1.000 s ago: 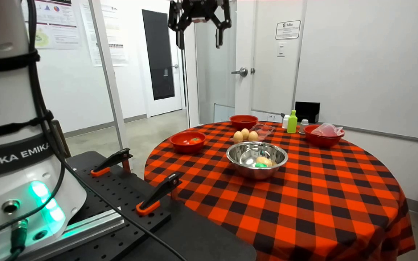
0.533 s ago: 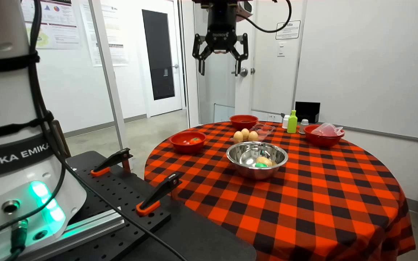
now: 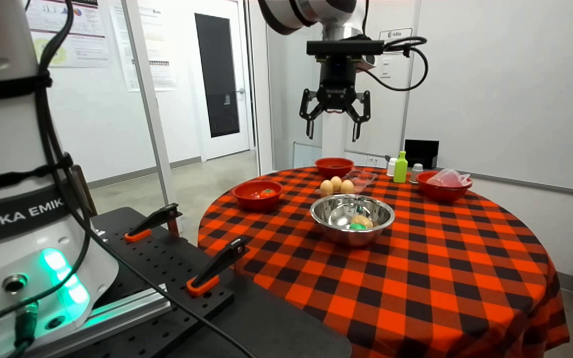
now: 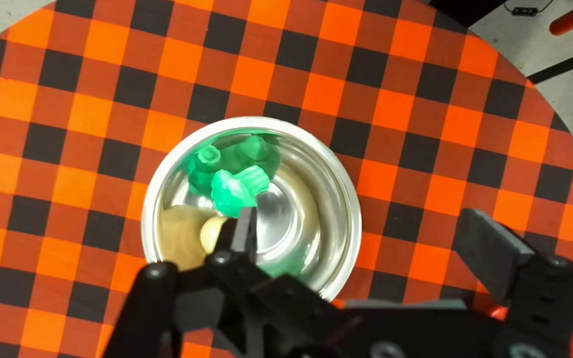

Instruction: Remove the egg from the silver bowl and put it on the table

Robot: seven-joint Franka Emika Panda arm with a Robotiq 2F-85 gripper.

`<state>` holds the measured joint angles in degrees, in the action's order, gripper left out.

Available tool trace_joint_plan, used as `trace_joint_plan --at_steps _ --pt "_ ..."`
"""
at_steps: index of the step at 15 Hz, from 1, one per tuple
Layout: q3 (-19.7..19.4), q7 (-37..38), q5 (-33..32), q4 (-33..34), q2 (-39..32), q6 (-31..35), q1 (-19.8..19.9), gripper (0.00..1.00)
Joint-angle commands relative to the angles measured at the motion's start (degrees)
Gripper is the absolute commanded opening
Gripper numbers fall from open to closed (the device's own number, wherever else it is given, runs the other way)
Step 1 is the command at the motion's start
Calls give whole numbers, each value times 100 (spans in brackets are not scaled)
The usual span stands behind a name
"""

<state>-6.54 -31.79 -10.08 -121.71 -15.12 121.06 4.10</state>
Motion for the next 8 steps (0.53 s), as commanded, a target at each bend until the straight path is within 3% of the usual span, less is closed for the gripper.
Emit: trace_joint_plan --at_steps 1,8 --pt "188 -132 172 723 -794 10 313 100" --pt "404 -89 149 1546 -1726 -204 623 100"
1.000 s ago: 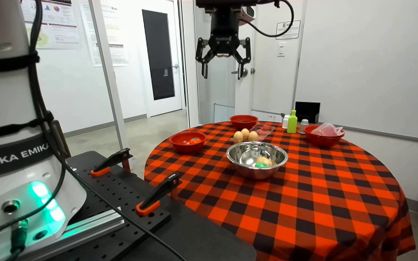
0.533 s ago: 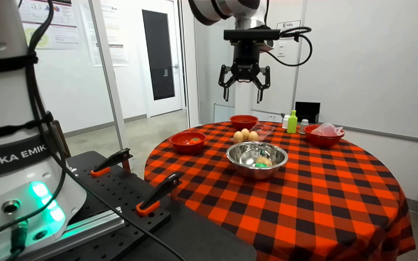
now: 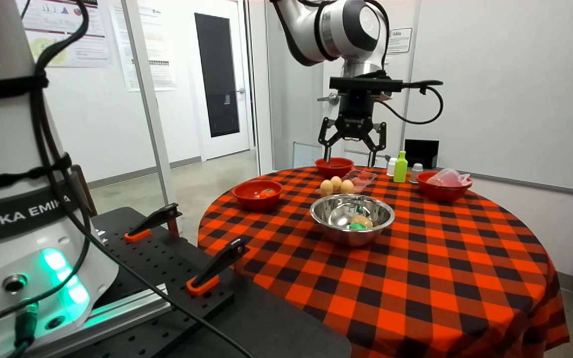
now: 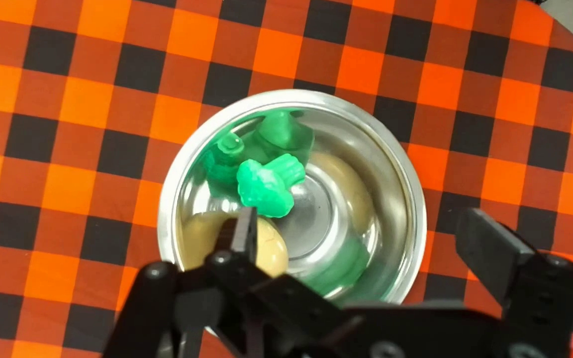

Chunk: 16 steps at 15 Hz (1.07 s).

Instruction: Remove the egg from the silver bowl and put it on the table

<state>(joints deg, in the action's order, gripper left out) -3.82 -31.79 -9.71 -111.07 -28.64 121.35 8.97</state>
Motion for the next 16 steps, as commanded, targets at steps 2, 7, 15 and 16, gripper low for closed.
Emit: trace_joint_plan --at_steps 2,7,15,16 --pt "112 26 -39 214 -221 -67 121 100" --pt "132 24 -36 361 -322 -141 141 100" --pt "109 -258 -588 52 -416 1238 134 100" --pt "114 -263 -594 39 -454 1320 137 100"
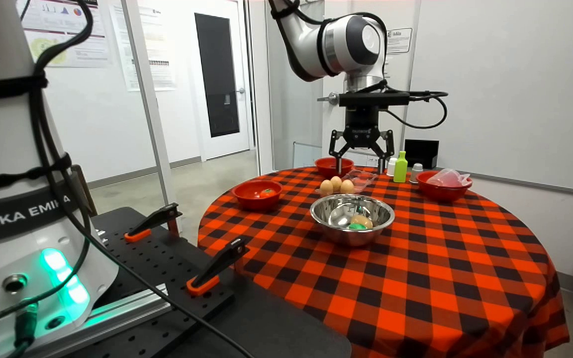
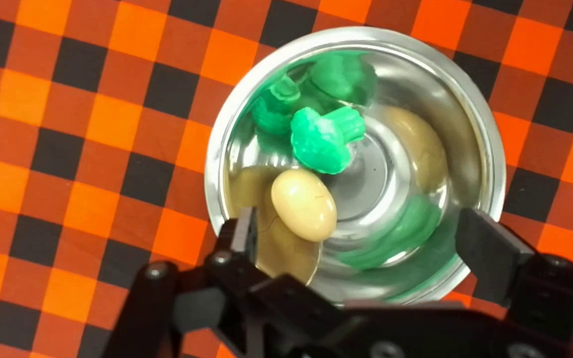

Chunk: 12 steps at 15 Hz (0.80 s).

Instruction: Remove the egg from the silver bowl and put it on the table

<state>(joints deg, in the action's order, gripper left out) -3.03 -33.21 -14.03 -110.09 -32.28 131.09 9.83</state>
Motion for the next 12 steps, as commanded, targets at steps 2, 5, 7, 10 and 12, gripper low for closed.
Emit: trace_joint_plan --at_steps 2,5,7,10,12 --pt "57 -183 -128 -72 -178 431 70 100" --pt "66 -376 -244 -136 -322 731 68 100" --pt "138 -896 -403 -196 -437 1166 145 100" --pt "226 -1514 -418 -191 -637 1579 251 100" --pt "261 -1812 -371 -195 -723 1674 297 100"
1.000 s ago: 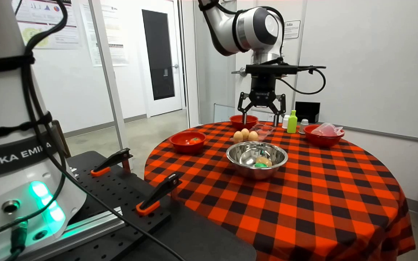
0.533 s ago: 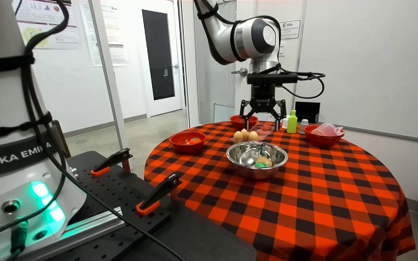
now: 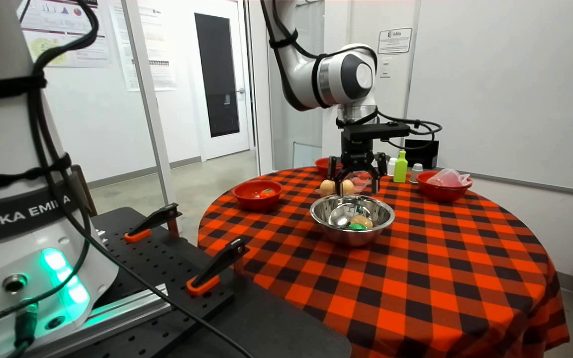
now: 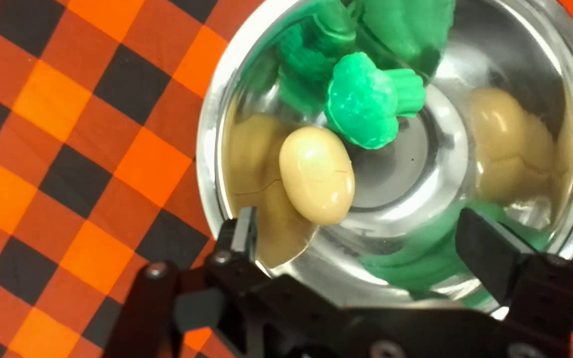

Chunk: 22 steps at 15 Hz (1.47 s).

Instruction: Remove the egg from the silver bowl and put it on the table

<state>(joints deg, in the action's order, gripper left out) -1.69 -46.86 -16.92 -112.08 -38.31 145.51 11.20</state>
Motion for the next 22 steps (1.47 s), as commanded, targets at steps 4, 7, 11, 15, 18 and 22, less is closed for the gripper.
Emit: trace_joint_plan --at_steps 4,7,11,15,18,22 --pt "148 -863 -22 24 -261 232 236 100" --pt "176 -1117 13 107 -416 213 272 100" --pt "216 -1377 37 260 -624 170 282 100" --pt "234 -1546 43 398 -785 134 276 100" --pt "214 -1621 39 476 -899 120 273 100" --pt "214 -1660 51 559 -1024 105 298 91"
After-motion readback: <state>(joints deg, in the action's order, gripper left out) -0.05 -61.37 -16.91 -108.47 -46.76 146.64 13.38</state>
